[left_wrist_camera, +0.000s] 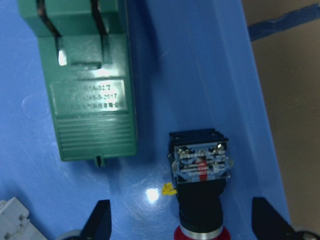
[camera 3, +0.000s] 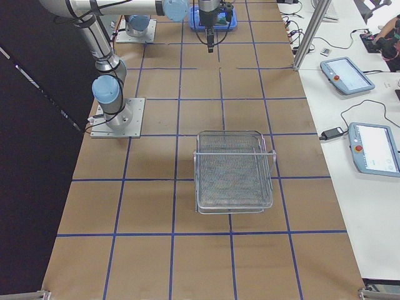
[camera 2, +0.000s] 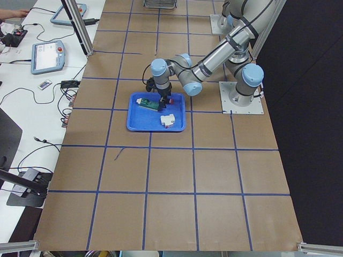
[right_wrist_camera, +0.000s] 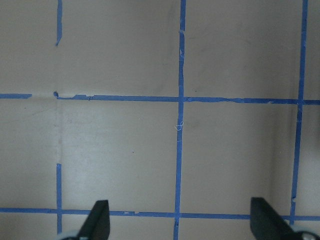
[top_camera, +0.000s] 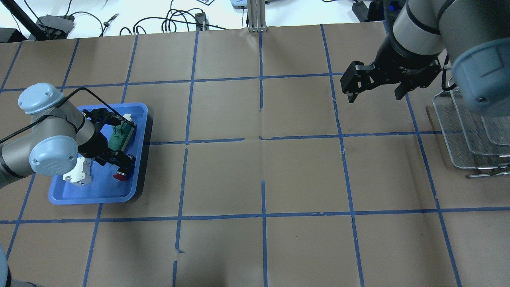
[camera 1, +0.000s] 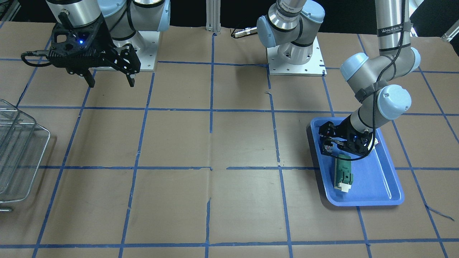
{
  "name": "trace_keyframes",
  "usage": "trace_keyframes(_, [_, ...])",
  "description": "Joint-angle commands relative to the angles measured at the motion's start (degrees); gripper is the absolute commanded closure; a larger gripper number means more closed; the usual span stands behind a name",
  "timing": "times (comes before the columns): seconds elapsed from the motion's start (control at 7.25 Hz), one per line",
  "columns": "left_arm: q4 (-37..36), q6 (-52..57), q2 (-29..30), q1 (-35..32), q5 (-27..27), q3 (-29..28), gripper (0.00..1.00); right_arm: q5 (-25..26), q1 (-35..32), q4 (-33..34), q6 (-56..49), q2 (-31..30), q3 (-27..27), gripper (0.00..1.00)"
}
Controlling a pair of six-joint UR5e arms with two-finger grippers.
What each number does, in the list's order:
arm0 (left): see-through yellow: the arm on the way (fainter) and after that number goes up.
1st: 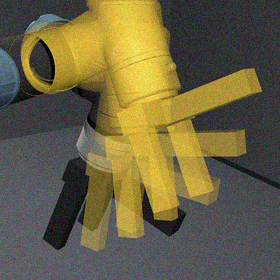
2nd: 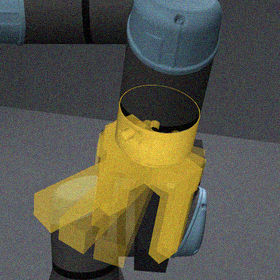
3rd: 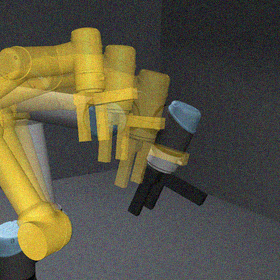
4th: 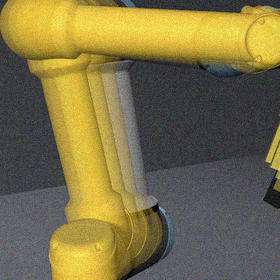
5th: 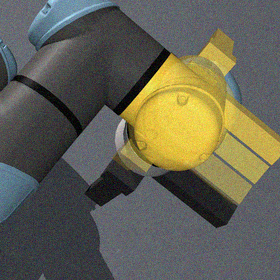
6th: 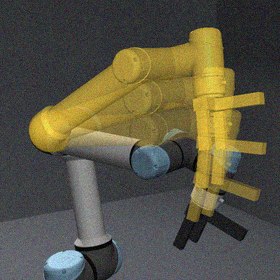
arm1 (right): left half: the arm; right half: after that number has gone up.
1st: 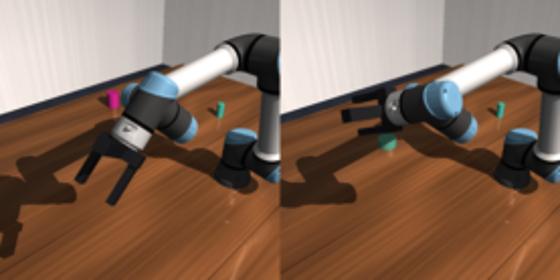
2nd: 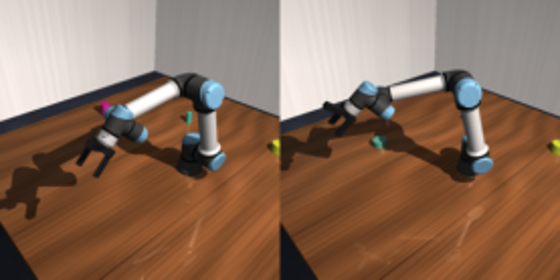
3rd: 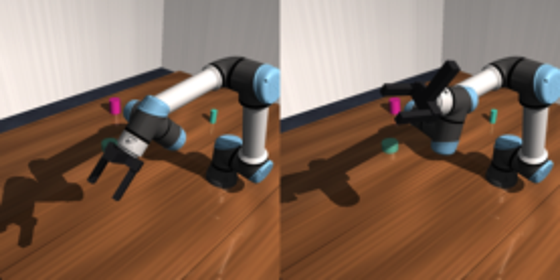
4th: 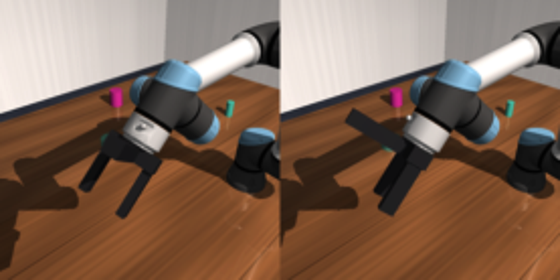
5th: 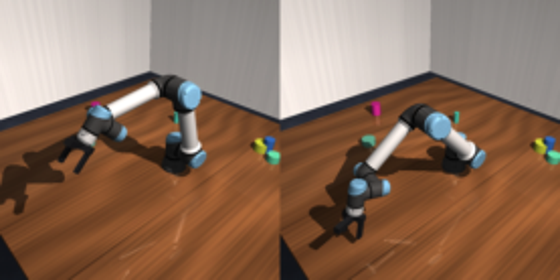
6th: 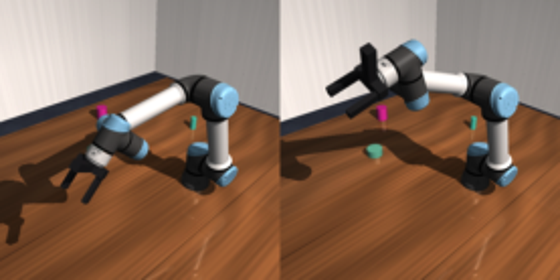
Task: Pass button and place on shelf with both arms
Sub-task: 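Close the left gripper on the red push button's body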
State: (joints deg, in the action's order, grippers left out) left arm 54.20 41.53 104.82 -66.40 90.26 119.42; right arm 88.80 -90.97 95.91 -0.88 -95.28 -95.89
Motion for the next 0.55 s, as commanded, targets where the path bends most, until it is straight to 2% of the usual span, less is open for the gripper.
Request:
trace_keyframes(0.0, [0.03,0.13,0.03,0.04,0.09,0.63,0.1,0.06,0.0,-0.02,0.0,0.0,0.0,0.0])
trace_keyframes(0.28, [0.03,-0.04,0.12,0.04,0.18,0.63,0.32,0.06,0.0,0.07,0.0,0.0,0.0,0.0])
trace_keyframes(0.41, [0.03,-0.22,0.12,0.04,-0.08,0.64,0.33,0.06,0.0,0.16,0.0,0.0,0.0,0.0])
